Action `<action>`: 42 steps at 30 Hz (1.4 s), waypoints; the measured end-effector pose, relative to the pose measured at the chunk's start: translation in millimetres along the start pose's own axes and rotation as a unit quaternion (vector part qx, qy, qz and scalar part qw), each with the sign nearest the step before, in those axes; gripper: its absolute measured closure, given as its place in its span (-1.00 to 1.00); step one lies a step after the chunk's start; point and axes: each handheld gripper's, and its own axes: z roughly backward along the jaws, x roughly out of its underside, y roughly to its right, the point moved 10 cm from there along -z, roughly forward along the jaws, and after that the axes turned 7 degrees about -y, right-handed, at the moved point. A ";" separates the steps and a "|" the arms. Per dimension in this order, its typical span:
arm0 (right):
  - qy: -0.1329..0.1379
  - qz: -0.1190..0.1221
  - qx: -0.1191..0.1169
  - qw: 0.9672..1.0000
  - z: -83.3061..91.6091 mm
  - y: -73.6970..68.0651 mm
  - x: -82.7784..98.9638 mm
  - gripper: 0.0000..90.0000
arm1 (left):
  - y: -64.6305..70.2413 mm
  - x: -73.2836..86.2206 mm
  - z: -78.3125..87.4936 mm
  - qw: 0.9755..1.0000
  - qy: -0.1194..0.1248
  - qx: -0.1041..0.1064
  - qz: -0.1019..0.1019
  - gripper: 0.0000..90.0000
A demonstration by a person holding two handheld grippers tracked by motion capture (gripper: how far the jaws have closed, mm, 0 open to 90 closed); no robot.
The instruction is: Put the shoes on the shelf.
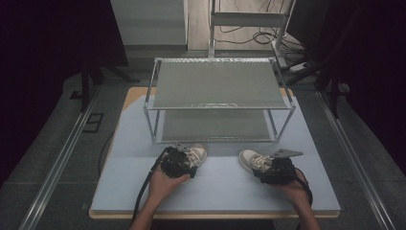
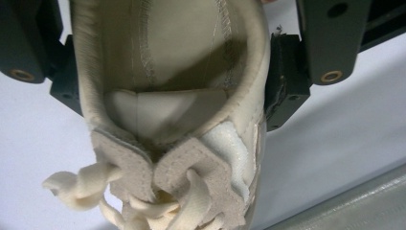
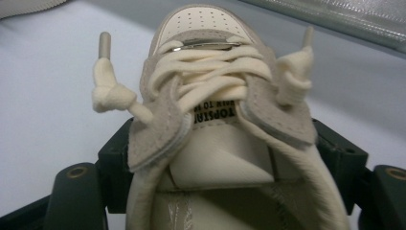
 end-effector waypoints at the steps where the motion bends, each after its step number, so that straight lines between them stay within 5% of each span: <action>1: 0.000 0.000 0.001 1.000 0.3 -0.1 0.1 -0.41 | -0.2 0.1 0.2 1.000 0.000 0.000 -0.001 -0.35; 18: 0.029 -0.002 -0.002 1.000 15.9 -3.8 -9.7 -0.40 | 4.9 -7.6 14.0 0.999 0.026 0.005 -0.019 -0.34; 42: 0.041 -0.001 -0.001 0.999 12.0 -9.8 -44.9 -0.40 | 2.5 -38.2 20.5 0.998 0.050 0.003 -0.032 -0.33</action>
